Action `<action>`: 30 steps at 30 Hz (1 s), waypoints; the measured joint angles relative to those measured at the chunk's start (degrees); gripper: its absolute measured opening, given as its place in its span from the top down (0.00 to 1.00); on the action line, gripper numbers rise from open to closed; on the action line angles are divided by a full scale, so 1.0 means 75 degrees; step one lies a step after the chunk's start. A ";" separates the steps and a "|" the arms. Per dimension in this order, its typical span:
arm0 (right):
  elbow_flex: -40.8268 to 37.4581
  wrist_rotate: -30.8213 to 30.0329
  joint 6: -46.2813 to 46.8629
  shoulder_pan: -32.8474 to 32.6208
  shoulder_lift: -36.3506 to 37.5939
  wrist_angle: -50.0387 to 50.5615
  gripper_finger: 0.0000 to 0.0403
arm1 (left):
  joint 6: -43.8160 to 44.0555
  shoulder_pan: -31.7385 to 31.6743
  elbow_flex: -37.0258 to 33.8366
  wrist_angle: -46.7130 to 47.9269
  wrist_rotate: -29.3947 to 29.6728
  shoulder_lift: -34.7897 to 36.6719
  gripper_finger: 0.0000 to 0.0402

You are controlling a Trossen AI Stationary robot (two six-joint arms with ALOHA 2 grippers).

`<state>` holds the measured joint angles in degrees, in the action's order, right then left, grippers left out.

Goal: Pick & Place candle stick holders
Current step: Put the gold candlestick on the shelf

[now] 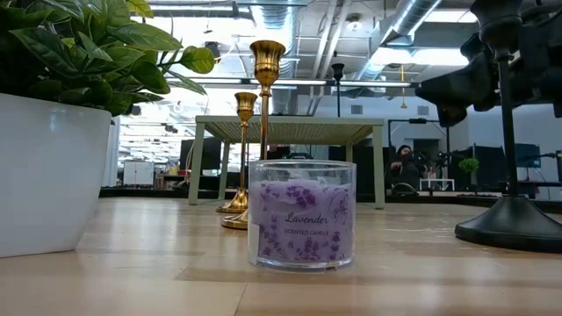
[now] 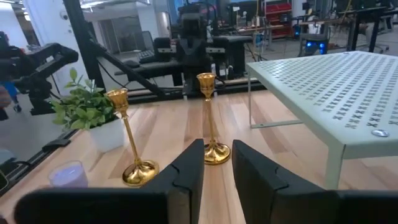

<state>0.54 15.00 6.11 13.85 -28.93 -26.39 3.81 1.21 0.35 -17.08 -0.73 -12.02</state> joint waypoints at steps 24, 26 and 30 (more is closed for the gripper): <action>-0.0003 -0.0005 -0.0868 0.0015 -0.0003 0.0009 0.81 | -0.0702 -0.0003 0.0439 -0.6420 0.0186 -0.7217 0.76; -0.0003 -0.0006 -0.0868 0.0015 -0.0003 0.0009 0.81 | -0.0772 -0.0003 0.0778 -0.6423 0.0209 -0.7683 0.76; -0.0006 -0.0006 -0.0803 0.0015 -0.0003 0.0011 0.81 | -0.1060 -0.0001 0.1292 -0.6423 0.0209 -0.8443 0.76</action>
<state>0.49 14.96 0.09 13.96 -28.95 -26.30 -4.14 1.20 10.04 -65.25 0.84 -75.34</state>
